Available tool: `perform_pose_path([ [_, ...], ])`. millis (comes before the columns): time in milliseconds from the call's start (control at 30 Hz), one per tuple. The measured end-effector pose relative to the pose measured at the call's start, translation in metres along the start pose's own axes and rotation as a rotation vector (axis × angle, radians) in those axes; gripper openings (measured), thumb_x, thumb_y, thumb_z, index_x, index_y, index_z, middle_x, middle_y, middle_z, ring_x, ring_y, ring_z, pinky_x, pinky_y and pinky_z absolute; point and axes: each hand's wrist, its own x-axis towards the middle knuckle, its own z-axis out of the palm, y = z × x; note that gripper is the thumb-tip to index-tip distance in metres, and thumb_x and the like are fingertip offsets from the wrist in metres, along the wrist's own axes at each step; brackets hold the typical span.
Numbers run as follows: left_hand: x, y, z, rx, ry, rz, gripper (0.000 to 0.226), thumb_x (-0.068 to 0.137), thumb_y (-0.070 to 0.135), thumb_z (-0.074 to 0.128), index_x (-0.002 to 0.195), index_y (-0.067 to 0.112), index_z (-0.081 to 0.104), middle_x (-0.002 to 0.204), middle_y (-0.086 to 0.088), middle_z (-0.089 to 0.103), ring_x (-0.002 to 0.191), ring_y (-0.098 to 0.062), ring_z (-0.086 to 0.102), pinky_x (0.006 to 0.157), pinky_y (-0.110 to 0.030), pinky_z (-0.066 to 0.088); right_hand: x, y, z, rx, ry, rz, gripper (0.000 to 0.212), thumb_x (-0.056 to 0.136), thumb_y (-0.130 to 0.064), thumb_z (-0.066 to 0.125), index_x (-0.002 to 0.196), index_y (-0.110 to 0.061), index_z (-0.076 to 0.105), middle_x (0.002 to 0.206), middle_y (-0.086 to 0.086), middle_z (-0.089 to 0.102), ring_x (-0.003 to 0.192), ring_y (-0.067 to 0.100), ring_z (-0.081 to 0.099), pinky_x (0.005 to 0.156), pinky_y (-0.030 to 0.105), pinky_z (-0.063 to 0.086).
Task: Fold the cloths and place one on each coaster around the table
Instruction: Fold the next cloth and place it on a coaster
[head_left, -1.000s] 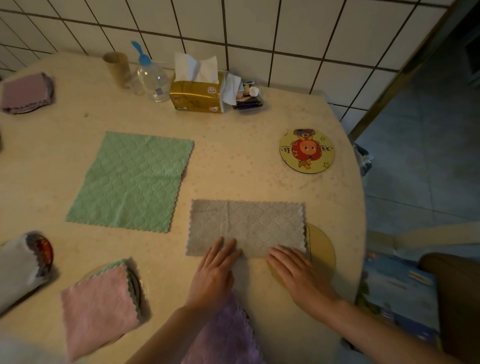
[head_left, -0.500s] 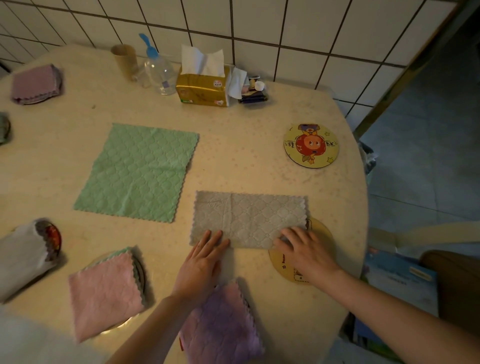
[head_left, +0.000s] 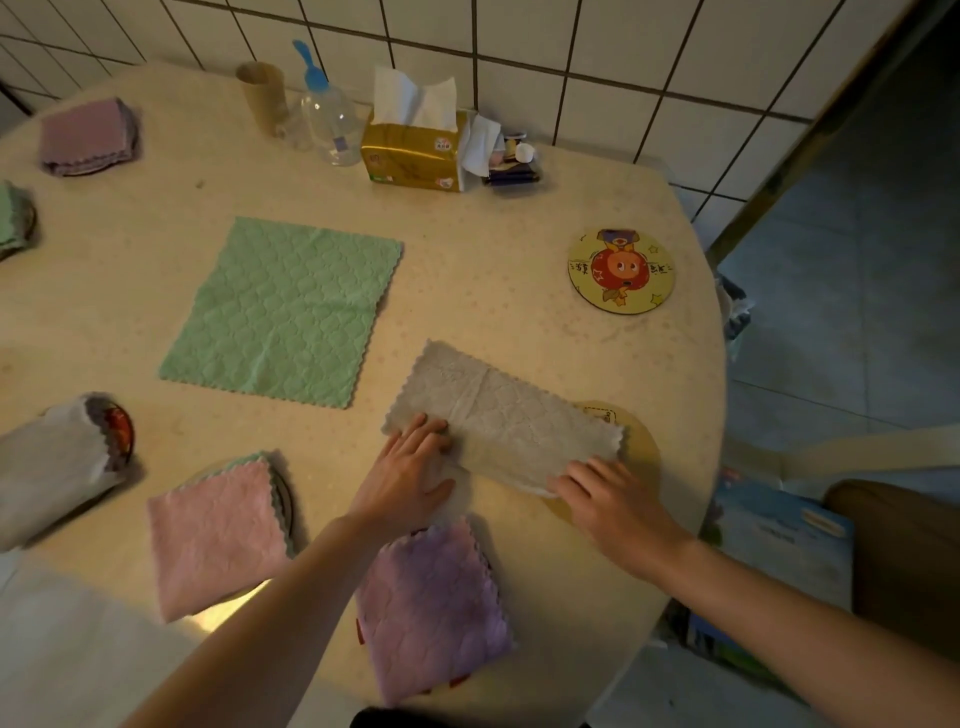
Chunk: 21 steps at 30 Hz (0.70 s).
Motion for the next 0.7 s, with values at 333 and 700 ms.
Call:
perform_pose_path([
  [333, -0.033, 0.069, 0.013, 0.082, 0.035, 0.224, 0.061, 0.085, 0.048, 0.051, 0.141, 0.024, 0.045, 0.147, 0.004, 0.044, 0.139, -0.019, 0.035, 0.113, -0.041, 0.031, -0.005, -0.066, -0.016, 0.312, 0.086, -0.001, 0.02, 0.092, -0.02, 0.047, 0.109, -0.018, 0.056, 0.095, -0.001, 0.059, 0.077, 0.012, 0.059, 0.063, 0.026, 0.052],
  [700, -0.058, 0.05, 0.017, -0.158, 0.026, 0.133, 0.053, 0.084, 0.032, 0.046, 0.135, 0.021, 0.052, 0.14, 0.002, 0.052, 0.135, -0.017, 0.041, 0.113, -0.035, 0.033, 0.026, 0.018, 0.01, -0.033, -0.27, -0.277, 0.082, 0.078, 0.013, 0.054, 0.147, -0.018, 0.024, 0.153, 0.001, 0.031, 0.139, 0.017, 0.031, 0.111, 0.032, 0.028],
])
